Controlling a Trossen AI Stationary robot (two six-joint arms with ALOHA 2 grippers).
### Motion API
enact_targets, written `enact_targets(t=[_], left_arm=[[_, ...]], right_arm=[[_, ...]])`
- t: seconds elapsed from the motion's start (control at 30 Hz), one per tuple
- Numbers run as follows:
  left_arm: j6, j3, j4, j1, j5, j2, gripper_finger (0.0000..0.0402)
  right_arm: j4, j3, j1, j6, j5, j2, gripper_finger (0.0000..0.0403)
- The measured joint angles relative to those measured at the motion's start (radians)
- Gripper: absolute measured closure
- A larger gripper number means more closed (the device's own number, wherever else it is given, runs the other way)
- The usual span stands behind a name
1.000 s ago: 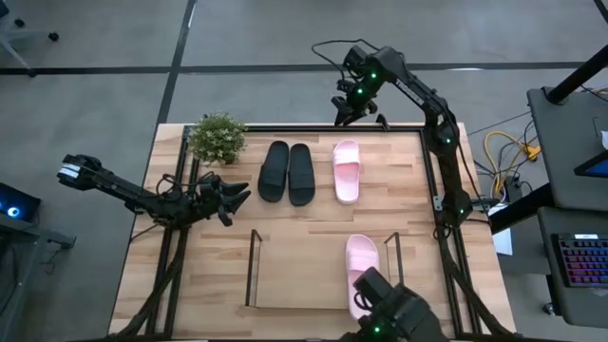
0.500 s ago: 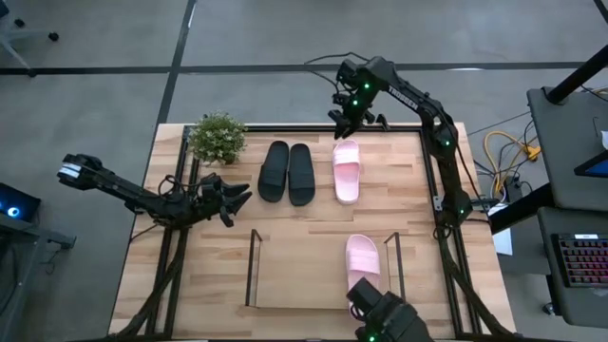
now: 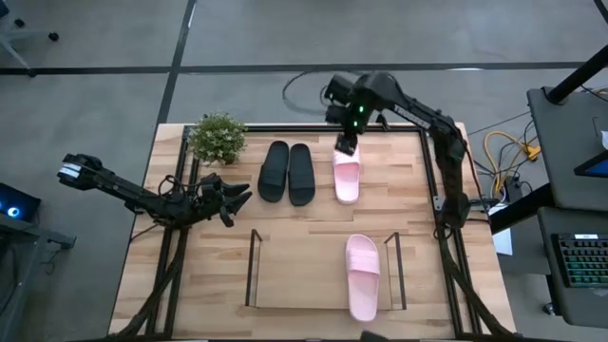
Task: Pick and place slides into the shelf
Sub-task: Put the pink slide on the shelf
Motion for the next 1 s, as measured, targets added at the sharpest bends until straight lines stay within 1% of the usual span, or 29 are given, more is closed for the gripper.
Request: enact_targets(t=[0.03, 0.1, 0.27, 0.63, 0.83, 0.93, 1.0], left_arm=[[0.000, 0.000, 0.000, 0.000, 0.000, 0.000, 0.0242], [0.000, 0.000, -0.001, 0.000, 0.000, 0.003, 0.0242], [0.000, 0.000, -0.001, 0.000, 0.000, 0.000, 0.0242], [0.001, 0.000, 0.000, 0.000, 0.004, 0.002, 0.0242], [0.000, -0.001, -0.001, 0.000, 0.006, 0.002, 0.0242], [0.000, -0.001, 0.000, 0.000, 0.006, 0.002, 0.0242], [0.001, -0.001, 0.000, 0.000, 0.006, -0.001, 0.0242]], right_arm=[[0.001, -0.001, 0.035, -0.028, 0.062, -0.011, 0.0220], [0.004, -0.010, 0.098, -0.067, 0.147, -0.022, 0.0220], [0.007, -0.058, 0.198, -0.072, 0.274, -0.005, 0.0220], [0.030, -0.228, 0.220, 0.017, 0.307, 0.014, 0.0220], [0.166, -0.339, 0.235, 0.006, 0.318, 0.016, 0.0220], [0.230, -0.389, 0.245, 0.009, 0.372, 0.011, 0.0220], [0.294, -0.424, 0.247, 0.000, 0.384, 0.004, 0.0220]])
